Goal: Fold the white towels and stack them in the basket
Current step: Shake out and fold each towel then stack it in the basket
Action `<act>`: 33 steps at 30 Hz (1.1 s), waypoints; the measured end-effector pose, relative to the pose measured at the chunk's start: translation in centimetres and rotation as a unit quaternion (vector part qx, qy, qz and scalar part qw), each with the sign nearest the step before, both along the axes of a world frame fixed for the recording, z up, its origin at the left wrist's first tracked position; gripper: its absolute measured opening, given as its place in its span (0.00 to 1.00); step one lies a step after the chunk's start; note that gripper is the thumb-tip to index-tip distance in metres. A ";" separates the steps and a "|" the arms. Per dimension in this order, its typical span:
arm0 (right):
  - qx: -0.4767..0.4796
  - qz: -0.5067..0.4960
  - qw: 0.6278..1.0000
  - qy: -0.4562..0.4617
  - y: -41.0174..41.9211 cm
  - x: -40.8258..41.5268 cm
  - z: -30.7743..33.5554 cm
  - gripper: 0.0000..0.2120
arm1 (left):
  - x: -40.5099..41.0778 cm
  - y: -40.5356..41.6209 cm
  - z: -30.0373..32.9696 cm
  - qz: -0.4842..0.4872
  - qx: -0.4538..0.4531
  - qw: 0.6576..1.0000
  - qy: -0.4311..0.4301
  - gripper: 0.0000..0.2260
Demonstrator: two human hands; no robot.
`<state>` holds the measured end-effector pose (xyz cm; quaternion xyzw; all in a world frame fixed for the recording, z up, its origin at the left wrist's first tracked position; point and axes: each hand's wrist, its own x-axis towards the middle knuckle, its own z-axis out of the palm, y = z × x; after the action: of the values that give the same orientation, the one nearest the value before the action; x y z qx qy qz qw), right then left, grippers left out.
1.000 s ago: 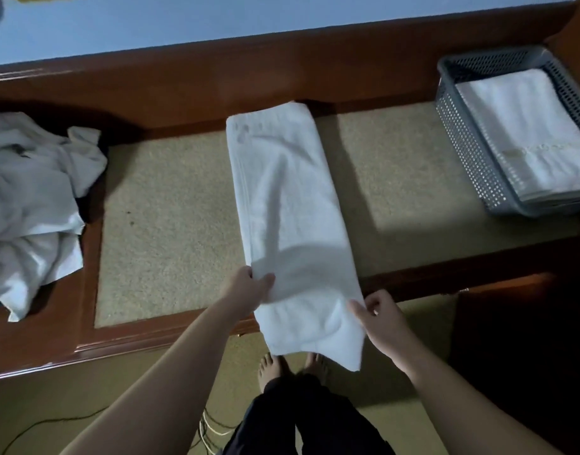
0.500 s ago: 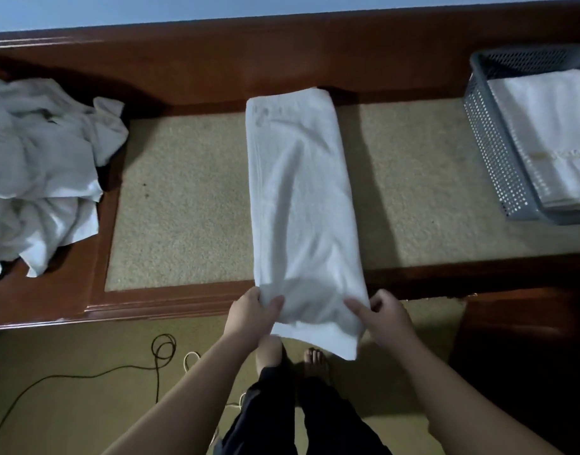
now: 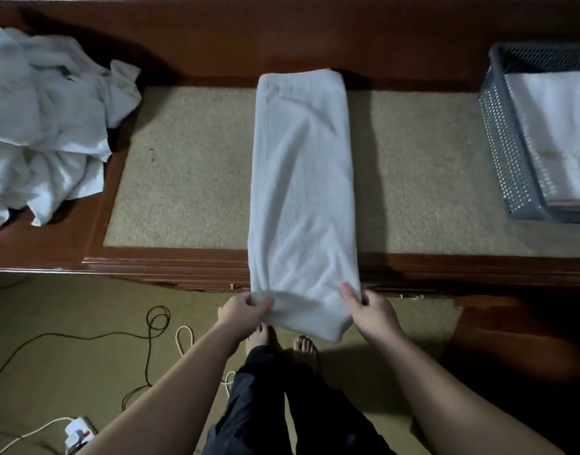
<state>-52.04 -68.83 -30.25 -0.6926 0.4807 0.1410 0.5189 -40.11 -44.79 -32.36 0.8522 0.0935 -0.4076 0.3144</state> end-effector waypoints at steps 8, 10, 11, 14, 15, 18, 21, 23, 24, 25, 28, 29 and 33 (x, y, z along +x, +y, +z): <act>0.224 -0.136 0.961 -0.089 1.3 -0.2 1.1 0.19 | 1.2 -1.1 0.7 0.202 -0.213 0.952 0.091 0.36; 0.263 -0.105 0.956 -0.076 1.0 -0.5 1.6 0.17 | 0.8 -1.3 0.3 0.239 -0.208 0.944 0.095 0.41; 0.277 -0.092 0.954 -0.073 0.8 -0.7 1.5 0.16 | 0.6 -1.5 0.1 0.254 -0.213 0.938 0.102 0.42; 0.301 -0.089 0.947 -0.069 0.7 -1.0 1.4 0.17 | -0.3 -1.8 0.7 0.284 -0.244 0.919 0.125 0.33; 0.301 -0.097 0.946 -0.065 0.9 -1.0 1.6 0.18 | -0.7 -1.8 0.7 0.280 -0.253 0.916 0.140 0.30; 0.237 -0.059 0.967 -0.070 1.1 -1.2 1.5 0.28 | -1.7 -1.3 1.3 0.250 -0.248 0.921 0.165 0.24; 0.218 -0.047 0.973 -0.054 0.9 -2.0 0.7 0.31 | -2.6 -0.7 1.3 0.258 -0.247 0.922 0.148 0.25; 0.237 -0.052 0.969 -0.037 0.8 -2.3 0.8 0.23 | -3.3 -0.4 1.6 0.251 -0.267 0.918 0.149 0.24; 0.247 -0.057 0.967 -0.030 0.7 -2.5 0.9 0.21 | -3.5 -0.3 1.8 0.240 -0.272 0.920 0.150 0.24; 0.256 -0.068 0.964 -0.027 0.6 -2.6 1.1 0.22 | -3.7 -0.2 2.0 0.226 -0.269 0.924 0.149 0.25; 0.280 -0.105 0.953 -0.049 0.4 -2.1 1.9 0.24 | -3.7 0.2 2.5 0.199 -0.258 0.937 0.125 0.30; 0.282 -0.116 0.950 -0.058 0.4 -1.6 2.3 0.22 | -3.5 0.4 2.7 0.196 -0.256 0.939 0.119 0.31; 0.254 -0.099 0.960 -0.060 0.6 -0.2 3.6 0.20 | -3.1 1.2 3.8 0.175 -0.245 0.949 0.095 0.27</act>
<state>-52.29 -68.19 -26.66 -0.4944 0.4633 0.1647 0.7168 -43.25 -43.62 -28.61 0.6764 0.1680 -0.4360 0.5693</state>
